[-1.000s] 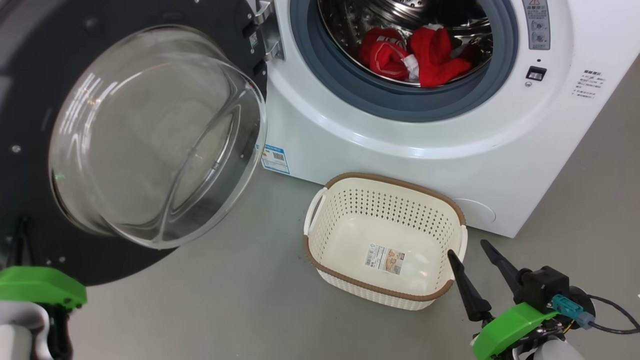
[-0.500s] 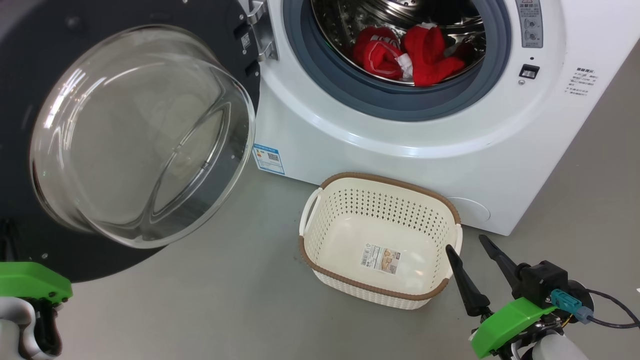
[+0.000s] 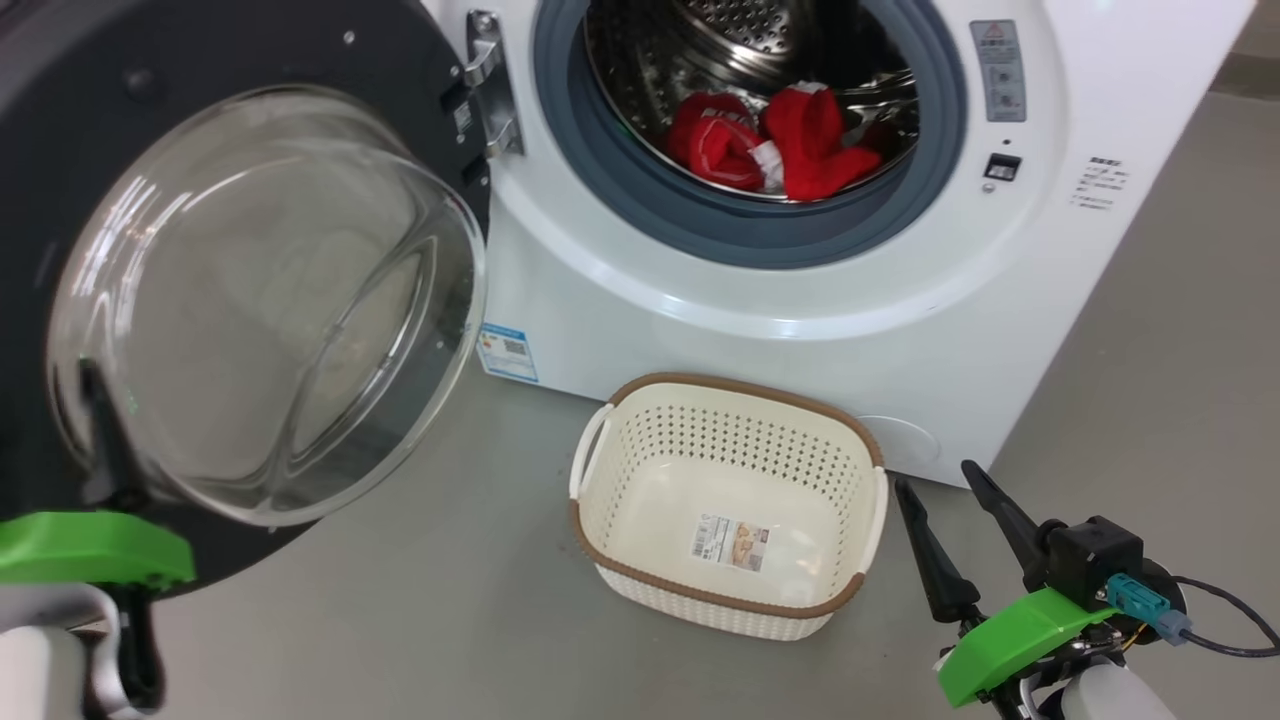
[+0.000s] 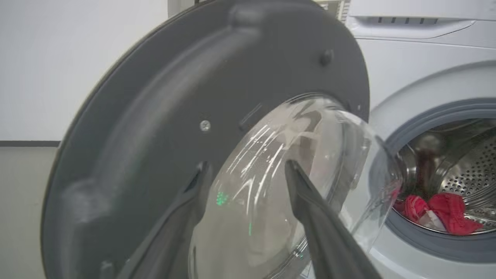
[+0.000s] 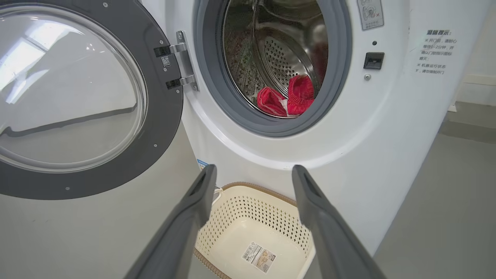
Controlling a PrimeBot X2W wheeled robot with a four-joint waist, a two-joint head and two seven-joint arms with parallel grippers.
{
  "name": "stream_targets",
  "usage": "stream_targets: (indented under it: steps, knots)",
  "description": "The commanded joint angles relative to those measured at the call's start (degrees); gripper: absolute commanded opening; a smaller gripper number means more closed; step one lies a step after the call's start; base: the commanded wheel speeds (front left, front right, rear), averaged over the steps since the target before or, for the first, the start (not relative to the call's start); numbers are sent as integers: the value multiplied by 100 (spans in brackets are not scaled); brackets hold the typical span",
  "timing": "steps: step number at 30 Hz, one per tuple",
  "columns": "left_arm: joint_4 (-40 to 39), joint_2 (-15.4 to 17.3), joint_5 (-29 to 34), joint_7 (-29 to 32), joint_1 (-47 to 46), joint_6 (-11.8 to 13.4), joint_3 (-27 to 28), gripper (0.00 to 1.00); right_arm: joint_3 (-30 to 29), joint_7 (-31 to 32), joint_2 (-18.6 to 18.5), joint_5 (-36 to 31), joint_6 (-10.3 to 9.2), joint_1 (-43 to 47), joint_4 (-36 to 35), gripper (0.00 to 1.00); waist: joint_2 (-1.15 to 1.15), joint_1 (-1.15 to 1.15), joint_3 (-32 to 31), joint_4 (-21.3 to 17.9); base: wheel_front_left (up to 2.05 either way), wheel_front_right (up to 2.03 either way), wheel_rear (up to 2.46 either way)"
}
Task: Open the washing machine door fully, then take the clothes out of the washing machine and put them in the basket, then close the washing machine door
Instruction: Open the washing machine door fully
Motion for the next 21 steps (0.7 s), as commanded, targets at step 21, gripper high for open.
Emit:
stream_targets:
  steps: [21]
  knots:
    - [-2347,-215,249,196,1249,-361,-878,100,-325,-69,136,49,29,112,-519,100,0,0,-443,-1629,0,0,0]
